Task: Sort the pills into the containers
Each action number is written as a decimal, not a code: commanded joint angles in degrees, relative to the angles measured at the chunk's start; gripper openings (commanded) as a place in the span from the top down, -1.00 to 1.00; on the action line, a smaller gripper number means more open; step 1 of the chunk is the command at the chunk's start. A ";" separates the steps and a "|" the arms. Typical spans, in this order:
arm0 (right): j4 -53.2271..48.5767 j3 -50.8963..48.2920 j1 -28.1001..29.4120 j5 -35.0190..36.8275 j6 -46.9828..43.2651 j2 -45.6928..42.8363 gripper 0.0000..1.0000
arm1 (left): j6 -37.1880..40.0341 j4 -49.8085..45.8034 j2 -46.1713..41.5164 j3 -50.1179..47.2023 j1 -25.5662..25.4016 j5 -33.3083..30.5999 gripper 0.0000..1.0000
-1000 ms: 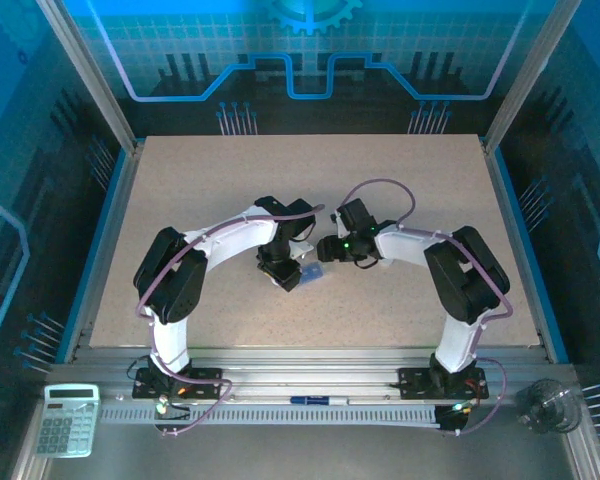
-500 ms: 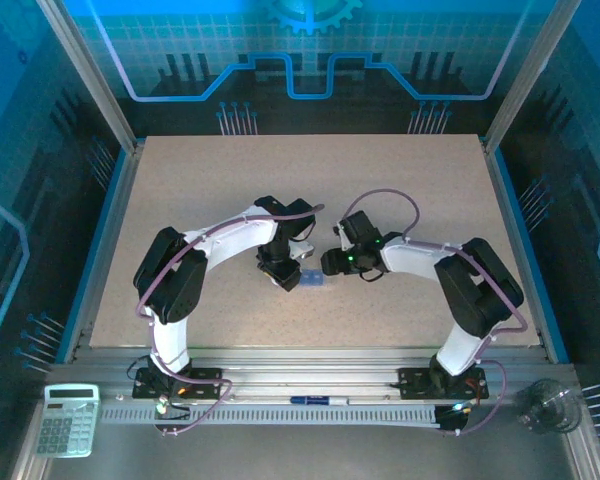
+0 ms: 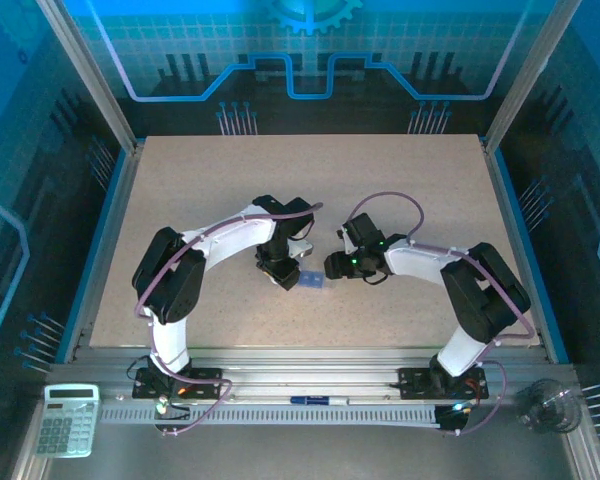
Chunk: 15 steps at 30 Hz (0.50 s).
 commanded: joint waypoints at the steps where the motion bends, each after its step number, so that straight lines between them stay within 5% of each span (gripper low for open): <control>1: -0.80 2.11 -0.54 0.25 0.78 2.13 -0.24 | 0.69 -0.61 -2.07 -1.05 0.31 2.08 1.00; 15: -2.90 -2.32 2.63 2.29 -0.98 -0.39 -0.22 | 0.84 -0.17 -2.03 -1.61 0.29 2.65 1.00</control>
